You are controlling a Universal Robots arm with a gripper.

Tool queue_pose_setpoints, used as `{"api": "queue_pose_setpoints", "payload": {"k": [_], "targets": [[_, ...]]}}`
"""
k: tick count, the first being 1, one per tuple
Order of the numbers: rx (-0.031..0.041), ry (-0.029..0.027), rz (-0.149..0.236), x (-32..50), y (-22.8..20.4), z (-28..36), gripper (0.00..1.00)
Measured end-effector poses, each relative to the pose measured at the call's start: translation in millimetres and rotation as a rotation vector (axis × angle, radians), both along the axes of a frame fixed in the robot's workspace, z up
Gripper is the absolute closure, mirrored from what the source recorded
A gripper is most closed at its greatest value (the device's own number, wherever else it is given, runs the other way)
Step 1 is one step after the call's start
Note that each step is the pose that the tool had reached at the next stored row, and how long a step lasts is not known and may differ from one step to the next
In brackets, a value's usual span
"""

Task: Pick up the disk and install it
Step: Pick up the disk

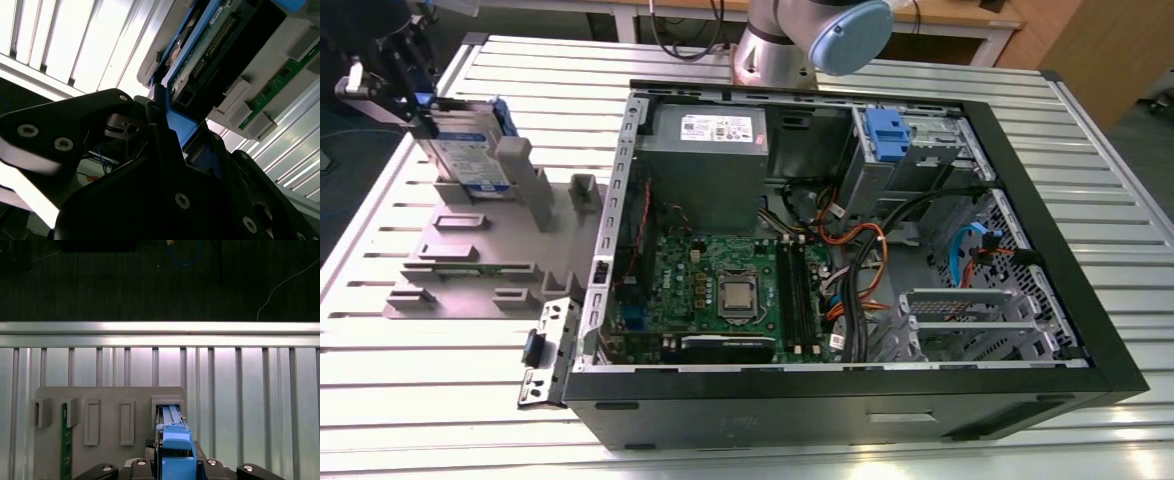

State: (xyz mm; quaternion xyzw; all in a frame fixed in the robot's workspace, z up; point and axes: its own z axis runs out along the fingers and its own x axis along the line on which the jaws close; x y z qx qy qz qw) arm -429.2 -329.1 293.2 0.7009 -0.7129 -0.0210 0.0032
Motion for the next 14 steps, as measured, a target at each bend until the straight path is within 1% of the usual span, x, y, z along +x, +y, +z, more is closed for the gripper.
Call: {"api": "queue_pose_setpoints", "payload": {"k": [12,14], "targets": [[0.0001,-0.0001,0.000,0.0,0.0,3.5,0.64],[0.0000,0.0000,0.000,0.0,0.0,5.4,0.64]]}}
